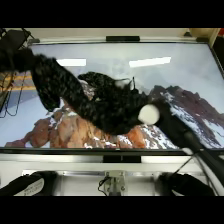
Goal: Fold the shirts.
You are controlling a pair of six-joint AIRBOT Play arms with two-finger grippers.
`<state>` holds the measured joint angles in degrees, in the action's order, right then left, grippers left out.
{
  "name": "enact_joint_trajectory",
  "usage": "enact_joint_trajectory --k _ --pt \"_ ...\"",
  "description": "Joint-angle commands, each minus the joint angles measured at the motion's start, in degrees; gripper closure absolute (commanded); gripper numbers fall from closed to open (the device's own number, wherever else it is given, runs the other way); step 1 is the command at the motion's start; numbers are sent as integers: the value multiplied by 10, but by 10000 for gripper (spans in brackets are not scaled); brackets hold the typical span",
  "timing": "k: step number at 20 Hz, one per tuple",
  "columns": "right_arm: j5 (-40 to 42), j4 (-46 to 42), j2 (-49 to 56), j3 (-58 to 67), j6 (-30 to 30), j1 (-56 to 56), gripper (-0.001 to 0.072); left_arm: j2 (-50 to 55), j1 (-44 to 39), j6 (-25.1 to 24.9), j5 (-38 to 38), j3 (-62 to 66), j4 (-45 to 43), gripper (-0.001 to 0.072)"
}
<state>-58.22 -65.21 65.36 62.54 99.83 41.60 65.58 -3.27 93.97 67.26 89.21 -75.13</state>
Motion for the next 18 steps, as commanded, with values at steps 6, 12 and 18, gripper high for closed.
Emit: enact_joint_trajectory --k 6,12,18 --pt "42 -30 39 62 -44 -153 31 -71 -24 19 37 -231 -76 661" --pt "21 52 200 238 -100 -383 48 -99 -24 30 5 -247 -75 661" --pt "43 150 379 300 -176 -339 48 -99 -25 30 2 -247 -70 661"
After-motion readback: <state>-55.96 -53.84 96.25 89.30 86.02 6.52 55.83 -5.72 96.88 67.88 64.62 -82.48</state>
